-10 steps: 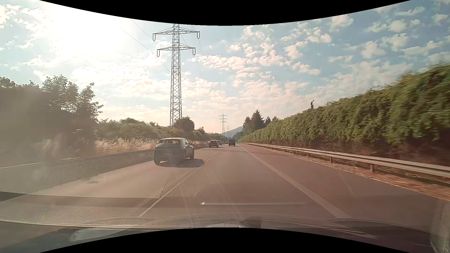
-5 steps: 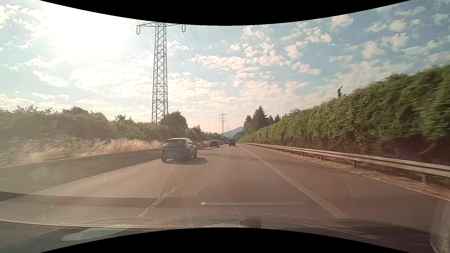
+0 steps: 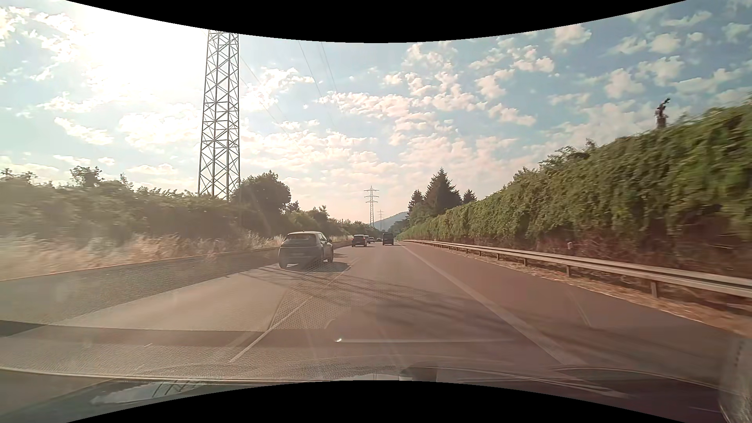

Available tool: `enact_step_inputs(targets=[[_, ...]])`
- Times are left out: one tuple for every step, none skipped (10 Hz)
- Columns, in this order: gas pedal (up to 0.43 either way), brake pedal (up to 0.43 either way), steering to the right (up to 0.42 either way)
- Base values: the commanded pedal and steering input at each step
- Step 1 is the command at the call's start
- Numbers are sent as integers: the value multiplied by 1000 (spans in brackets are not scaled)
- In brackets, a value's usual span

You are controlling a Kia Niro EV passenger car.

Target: Follow the waypoints while adhering to traffic rules and regulations

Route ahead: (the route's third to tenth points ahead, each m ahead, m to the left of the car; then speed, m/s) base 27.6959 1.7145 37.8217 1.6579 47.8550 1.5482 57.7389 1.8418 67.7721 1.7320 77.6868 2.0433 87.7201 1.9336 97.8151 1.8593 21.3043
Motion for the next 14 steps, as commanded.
enact_step_inputs(targets=[[177, 0, 0], [177, 0, 0], [177, 0, 0], [177, 0, 0], [177, 0, 0], [177, 0, 0], [177, 0, 0], [177, 0, 0], [177, 0, 0], [177, 0, 0], [177, 0, 0], [177, 0, 0], [177, 0, 0], [177, 0, 0]])
